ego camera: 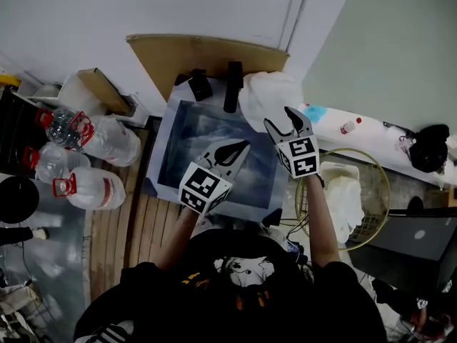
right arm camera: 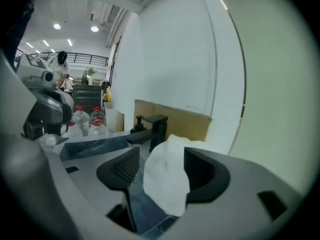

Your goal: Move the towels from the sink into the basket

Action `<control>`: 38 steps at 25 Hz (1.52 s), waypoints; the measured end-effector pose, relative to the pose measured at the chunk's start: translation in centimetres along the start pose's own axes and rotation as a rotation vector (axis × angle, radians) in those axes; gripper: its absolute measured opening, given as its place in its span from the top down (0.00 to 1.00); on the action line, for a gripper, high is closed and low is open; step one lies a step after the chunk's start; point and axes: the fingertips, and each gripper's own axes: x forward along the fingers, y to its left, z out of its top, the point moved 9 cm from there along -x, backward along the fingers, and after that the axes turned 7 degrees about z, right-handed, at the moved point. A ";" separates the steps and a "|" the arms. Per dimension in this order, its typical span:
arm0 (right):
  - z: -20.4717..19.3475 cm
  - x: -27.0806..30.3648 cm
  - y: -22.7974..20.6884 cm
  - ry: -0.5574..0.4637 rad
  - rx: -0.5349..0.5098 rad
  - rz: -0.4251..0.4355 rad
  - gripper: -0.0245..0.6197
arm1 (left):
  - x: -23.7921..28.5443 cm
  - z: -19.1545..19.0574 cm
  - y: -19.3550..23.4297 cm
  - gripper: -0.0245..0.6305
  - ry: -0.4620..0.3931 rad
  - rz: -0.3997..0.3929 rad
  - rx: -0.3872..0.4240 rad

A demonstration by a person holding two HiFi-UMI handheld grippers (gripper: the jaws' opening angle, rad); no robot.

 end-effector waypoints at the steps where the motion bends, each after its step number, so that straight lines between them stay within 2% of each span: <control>1: -0.2 1.5 0.4 0.036 -0.014 0.010 0.54 | -0.3 -0.2 0.8 0.95 0.002 0.007 -0.006; 8: -4.5 10.8 2.2 0.337 -0.106 0.030 0.45 | -2.6 -1.9 5.4 0.95 0.024 0.066 -0.052; 12: -6.4 13.5 2.0 0.467 -0.227 -0.035 0.44 | -3.6 -2.6 6.9 0.95 0.034 0.083 -0.073; 15: -7.0 14.6 1.7 0.493 -0.274 -0.105 0.45 | -4.3 -3.1 7.8 0.95 0.042 0.100 -0.087; 17: -7.1 14.7 1.4 0.485 -0.292 -0.155 0.59 | -4.5 -3.4 8.1 0.95 0.048 0.106 -0.096; 19: -7.0 14.3 1.3 0.473 -0.281 -0.168 0.65 | -4.7 -3.6 8.1 0.95 0.055 0.103 -0.100; 20: -6.8 13.9 1.2 0.459 -0.252 -0.165 0.72 | -4.8 -3.7 8.1 0.95 0.057 0.099 -0.099; 21: -6.5 13.4 1.1 0.438 -0.205 -0.161 0.84 | -5.0 -3.7 8.1 0.95 0.058 0.095 -0.097; 22: -6.2 12.9 0.9 0.408 -0.144 -0.157 0.88 | -5.0 -3.8 8.1 0.95 0.059 0.090 -0.094; 24: -5.6 11.6 0.3 0.329 -0.015 -0.150 0.89 | -5.0 -3.8 8.1 0.95 0.060 0.082 -0.088; 26: -4.5 10.1 -0.2 0.253 0.066 -0.148 0.90 | -4.8 -3.7 8.0 0.95 0.058 0.073 -0.083; 33: 0.1 3.8 -0.9 0.078 0.120 -0.184 0.90 | -3.1 -2.6 6.7 0.95 0.034 0.013 -0.060; 38: 1.5 -1.5 -1.8 -0.037 0.202 -0.218 0.90 | -1.1 -1.4 4.9 0.95 0.013 -0.047 -0.036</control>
